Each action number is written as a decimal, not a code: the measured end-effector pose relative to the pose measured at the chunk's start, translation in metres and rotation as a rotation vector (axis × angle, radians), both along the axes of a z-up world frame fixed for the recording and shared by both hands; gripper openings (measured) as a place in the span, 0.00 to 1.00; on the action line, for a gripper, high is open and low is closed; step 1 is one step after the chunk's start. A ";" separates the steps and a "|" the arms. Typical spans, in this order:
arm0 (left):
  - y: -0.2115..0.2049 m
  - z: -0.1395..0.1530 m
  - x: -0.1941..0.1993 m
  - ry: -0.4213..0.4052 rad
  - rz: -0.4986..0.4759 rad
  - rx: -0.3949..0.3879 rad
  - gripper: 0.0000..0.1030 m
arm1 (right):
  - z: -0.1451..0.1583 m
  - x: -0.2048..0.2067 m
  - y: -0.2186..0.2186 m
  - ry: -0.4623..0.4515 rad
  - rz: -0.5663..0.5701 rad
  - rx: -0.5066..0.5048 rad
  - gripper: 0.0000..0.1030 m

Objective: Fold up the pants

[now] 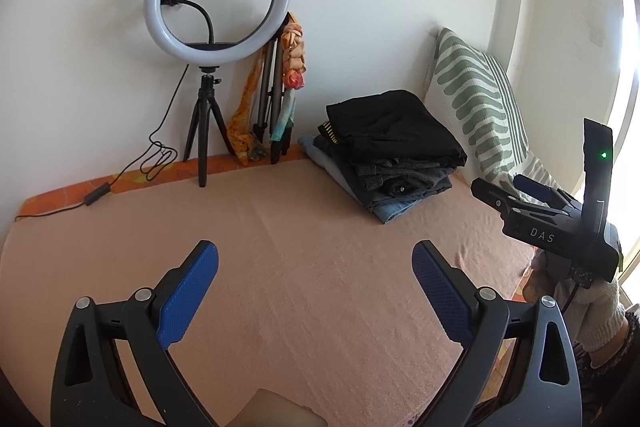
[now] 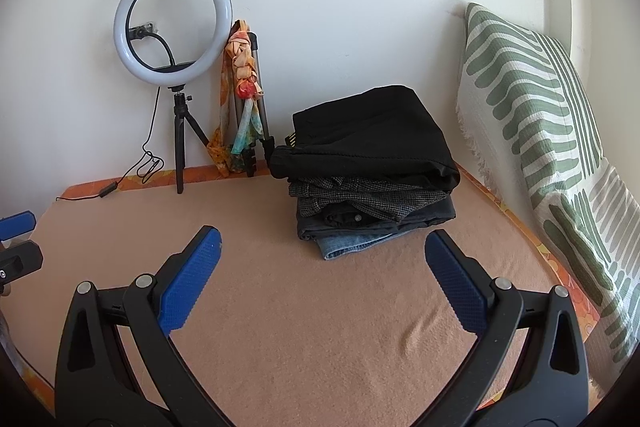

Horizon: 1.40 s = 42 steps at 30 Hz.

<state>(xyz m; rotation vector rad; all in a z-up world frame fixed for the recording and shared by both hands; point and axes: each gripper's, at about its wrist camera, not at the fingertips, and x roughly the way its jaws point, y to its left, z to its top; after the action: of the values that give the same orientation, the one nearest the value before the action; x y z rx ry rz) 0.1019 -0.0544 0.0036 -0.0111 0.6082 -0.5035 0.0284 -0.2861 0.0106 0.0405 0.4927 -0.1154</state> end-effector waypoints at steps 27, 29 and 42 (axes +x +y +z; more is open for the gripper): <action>0.000 0.005 -0.003 -0.014 0.018 0.014 0.96 | -0.001 0.002 0.006 0.003 0.018 -0.001 1.00; -0.001 0.005 -0.004 -0.026 0.020 0.030 0.96 | -0.001 0.002 0.006 0.003 0.017 -0.001 1.00; 0.002 0.007 -0.009 -0.075 0.016 0.041 0.96 | -0.004 0.004 0.010 0.011 0.025 0.000 1.00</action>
<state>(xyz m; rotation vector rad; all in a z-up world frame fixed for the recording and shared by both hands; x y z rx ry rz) 0.0931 -0.0524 0.0110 0.0417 0.5447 -0.4738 0.0328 -0.2761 0.0070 0.0339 0.5039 -0.0915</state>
